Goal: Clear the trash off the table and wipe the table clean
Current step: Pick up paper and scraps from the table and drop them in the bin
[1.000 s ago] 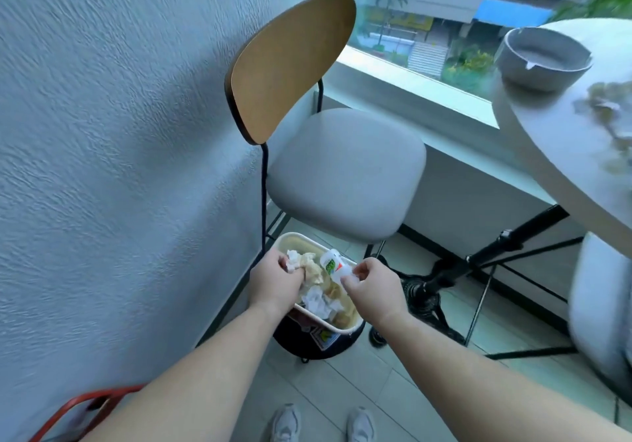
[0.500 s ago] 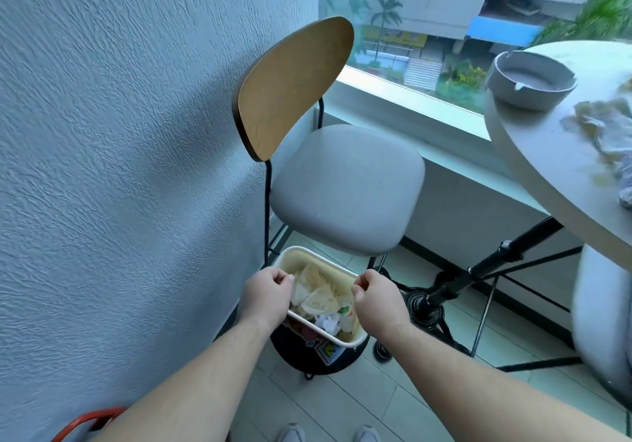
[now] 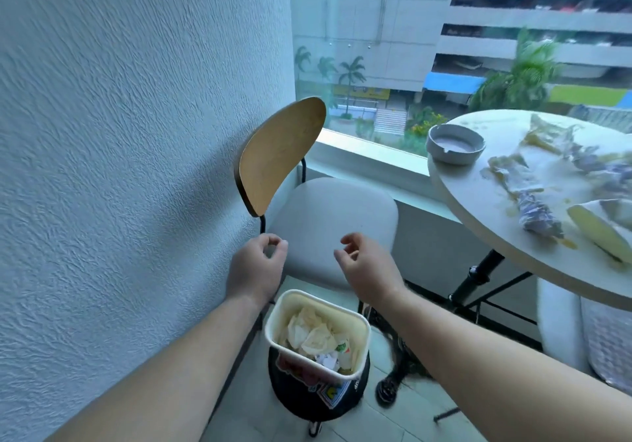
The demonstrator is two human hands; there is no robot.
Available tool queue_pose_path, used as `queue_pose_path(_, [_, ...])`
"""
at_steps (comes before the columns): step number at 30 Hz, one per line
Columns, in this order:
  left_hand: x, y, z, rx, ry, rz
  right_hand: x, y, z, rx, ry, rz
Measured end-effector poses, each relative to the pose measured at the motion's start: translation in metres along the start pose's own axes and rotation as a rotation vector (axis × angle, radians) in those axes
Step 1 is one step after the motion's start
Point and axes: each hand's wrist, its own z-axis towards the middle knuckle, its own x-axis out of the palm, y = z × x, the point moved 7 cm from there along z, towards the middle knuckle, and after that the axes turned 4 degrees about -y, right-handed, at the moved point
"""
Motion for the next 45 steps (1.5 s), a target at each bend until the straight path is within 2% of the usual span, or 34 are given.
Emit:
queue_pose_path(8, [-0.038,-0.109,0.033,0.258,-0.03,-0.087,-0.107,0.073,0.011,-0.139,-0.279,0.047])
queue_pose_path(14, [-0.027,-0.207,0.034,0.496,0.046,-0.201,-0.194,0.081,-0.001,-0.144,-0.454,0.071])
queue_pose_path(23, [0.074,-0.33,-0.007,0.643,0.137,-0.304,-0.319,0.003,-0.021,-0.051,-0.631,-0.008])
queue_pose_path(35, [0.203,-0.439,-0.059,0.685,0.248,-0.381,-0.449,-0.115,-0.025,0.023,-0.725,-0.067])
queue_pose_path(41, [0.256,-0.46,-0.062,0.733,0.365,-0.304,-0.475,-0.158,-0.006,0.076,-0.734,-0.058])
queue_pose_path(45, [0.295,-0.467,-0.052,0.801,0.5,-0.135,-0.478,-0.181,0.01,0.131,-0.728,-0.103])
